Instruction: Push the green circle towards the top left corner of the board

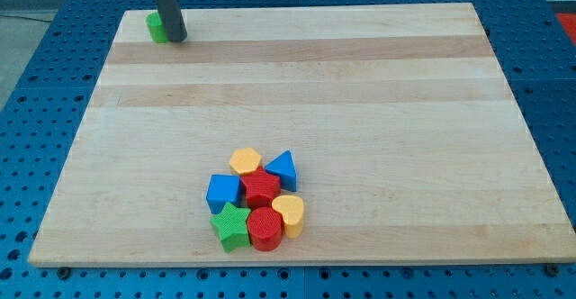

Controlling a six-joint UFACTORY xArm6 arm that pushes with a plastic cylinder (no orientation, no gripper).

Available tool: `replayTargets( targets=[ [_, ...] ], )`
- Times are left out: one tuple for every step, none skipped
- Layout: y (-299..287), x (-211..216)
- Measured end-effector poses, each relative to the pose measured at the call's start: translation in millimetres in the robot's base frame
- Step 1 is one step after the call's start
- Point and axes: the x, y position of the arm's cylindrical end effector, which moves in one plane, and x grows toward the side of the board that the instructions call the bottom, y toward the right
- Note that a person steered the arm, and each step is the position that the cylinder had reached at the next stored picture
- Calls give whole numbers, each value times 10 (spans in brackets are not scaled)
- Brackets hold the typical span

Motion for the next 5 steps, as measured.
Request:
replayTargets(
  targets=[
    [-85, 169],
    [-200, 324],
    [-249, 285],
    [-249, 136],
    [-249, -26]
  ],
)
